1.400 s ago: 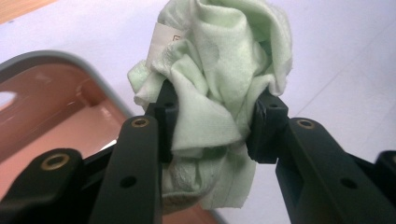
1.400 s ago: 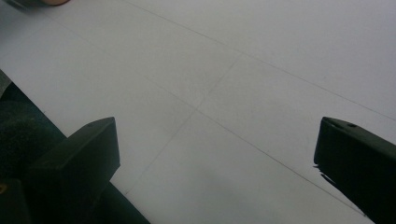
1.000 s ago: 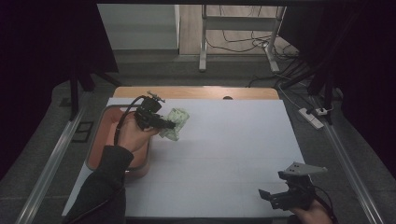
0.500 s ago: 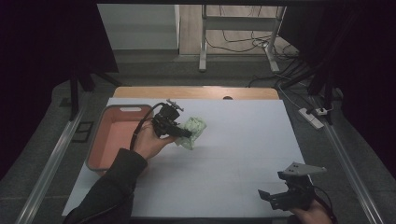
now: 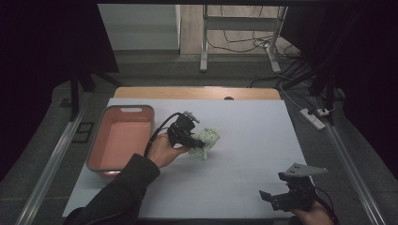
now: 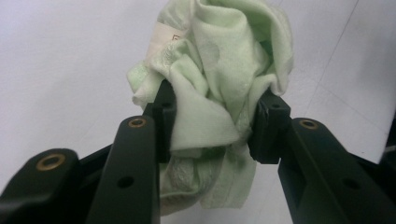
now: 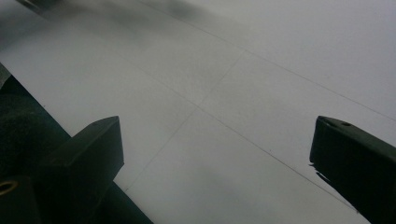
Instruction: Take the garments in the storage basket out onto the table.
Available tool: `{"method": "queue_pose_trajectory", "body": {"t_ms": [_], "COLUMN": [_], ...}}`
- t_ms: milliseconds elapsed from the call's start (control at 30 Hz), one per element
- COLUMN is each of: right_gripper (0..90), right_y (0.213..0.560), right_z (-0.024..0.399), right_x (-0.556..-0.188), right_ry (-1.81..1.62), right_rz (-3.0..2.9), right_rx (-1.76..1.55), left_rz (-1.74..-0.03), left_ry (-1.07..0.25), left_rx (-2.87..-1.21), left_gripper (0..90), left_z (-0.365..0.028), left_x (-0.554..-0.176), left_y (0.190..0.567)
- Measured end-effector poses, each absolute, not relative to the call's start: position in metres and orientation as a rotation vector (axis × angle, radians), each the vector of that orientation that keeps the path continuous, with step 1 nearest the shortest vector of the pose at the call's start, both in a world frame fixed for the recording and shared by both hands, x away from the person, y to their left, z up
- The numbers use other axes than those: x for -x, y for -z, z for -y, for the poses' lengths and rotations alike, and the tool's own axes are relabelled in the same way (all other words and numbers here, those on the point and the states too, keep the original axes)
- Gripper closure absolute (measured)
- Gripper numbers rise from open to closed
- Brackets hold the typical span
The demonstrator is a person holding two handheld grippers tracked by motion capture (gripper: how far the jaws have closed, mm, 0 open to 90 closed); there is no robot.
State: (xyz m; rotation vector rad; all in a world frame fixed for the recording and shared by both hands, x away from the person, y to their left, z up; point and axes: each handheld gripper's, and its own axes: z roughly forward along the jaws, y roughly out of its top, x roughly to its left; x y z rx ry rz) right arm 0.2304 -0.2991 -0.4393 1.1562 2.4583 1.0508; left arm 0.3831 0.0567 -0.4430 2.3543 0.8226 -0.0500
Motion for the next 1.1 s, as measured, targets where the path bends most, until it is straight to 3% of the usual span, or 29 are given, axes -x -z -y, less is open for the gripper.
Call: {"method": "queue_pose_trajectory", "body": {"t_ms": [733, 967, 1100], "right_gripper": [2.5, 2.6, 2.6], "right_y": [0.439, 0.439, 0.439], "right_z": [0.299, 0.299, 0.299], "right_x": [-0.23, -0.23, -0.23], "right_ry": [-1.055, -1.055, -1.052], "right_rz": [-2.458, -2.458, -2.457], "right_rx": [-1.155, -1.153, -1.155], "left_rz": [-0.775, -0.758, -0.758], "left_ry": [0.025, 0.022, 0.017], "left_rx": [-2.491, -2.481, -2.478], "left_gripper": [56.0, 50.2, 41.7], "left_z": [-0.027, -0.027, -0.028], "left_x": [-0.38, -0.38, -0.381], "left_y": [0.501, 0.508, 0.51]}}
